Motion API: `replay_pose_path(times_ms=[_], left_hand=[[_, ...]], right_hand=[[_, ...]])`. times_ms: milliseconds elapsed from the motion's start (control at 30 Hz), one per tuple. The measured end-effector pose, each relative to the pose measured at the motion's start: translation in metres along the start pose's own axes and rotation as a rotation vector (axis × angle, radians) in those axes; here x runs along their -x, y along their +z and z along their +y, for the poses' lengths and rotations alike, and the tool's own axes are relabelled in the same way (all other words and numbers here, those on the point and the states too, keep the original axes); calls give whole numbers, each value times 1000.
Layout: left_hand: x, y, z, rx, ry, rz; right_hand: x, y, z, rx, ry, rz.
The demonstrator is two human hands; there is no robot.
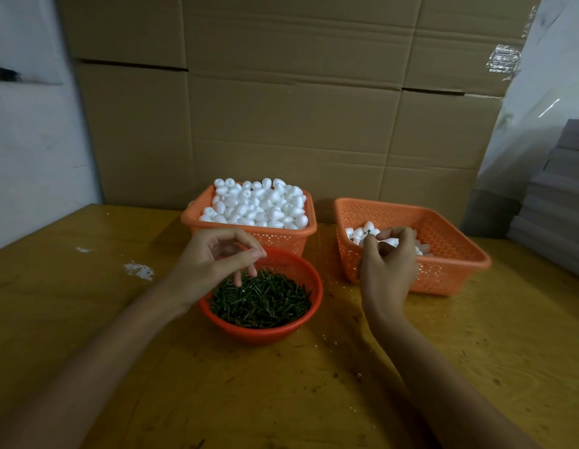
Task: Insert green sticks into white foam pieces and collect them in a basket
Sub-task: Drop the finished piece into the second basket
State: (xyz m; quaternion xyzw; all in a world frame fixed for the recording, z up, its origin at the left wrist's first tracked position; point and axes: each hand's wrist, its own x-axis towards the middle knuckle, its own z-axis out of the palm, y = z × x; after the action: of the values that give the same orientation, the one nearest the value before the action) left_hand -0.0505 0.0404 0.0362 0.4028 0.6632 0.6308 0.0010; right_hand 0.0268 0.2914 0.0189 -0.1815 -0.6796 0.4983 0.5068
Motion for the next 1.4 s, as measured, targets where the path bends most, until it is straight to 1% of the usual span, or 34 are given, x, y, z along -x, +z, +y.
replay_pose_path(times_ms=[133,200,233,300,367,433,467,500,600,733,800,967,1233,1400], left_hand=[[0,1,-1,-33,-12,13],[0,0,-3,-62,-34,17],[0,0,-4,-76,-46,20],[0,1,-6,-101,-68,39],[0,1,-7,-125,-85,62],[-1,0,-8,-161,-83,64],[-2,0,-8,-182,-80,65],[-2,0,-8,-198,-78,66],[-1,2,-9,-269,-82,40],[2,5,-9,-485,-50,-107],[2,5,-7,-523,-57,-171],[3,5,-5,-590,-50,-216],[2,6,-6,-603,-50,-221],[2,7,-8,-593,-16,-122]], right_hand=[[3,0,-2,56,-130,10],[7,2,-8,20,-219,-54],[10,3,-12,8,-264,-125],[19,9,-22,52,-380,-342],[32,15,-29,158,-475,-651],[43,20,-31,356,-551,-966],[46,21,-31,468,-596,-1070],[47,21,-32,554,-626,-1128],[45,19,-34,617,-610,-1162],[48,19,-38,647,-614,-1146],[49,19,-38,657,-613,-1146],[49,18,-40,639,-606,-1135],[49,20,-39,659,-611,-1126],[47,22,-39,709,-599,-1147]])
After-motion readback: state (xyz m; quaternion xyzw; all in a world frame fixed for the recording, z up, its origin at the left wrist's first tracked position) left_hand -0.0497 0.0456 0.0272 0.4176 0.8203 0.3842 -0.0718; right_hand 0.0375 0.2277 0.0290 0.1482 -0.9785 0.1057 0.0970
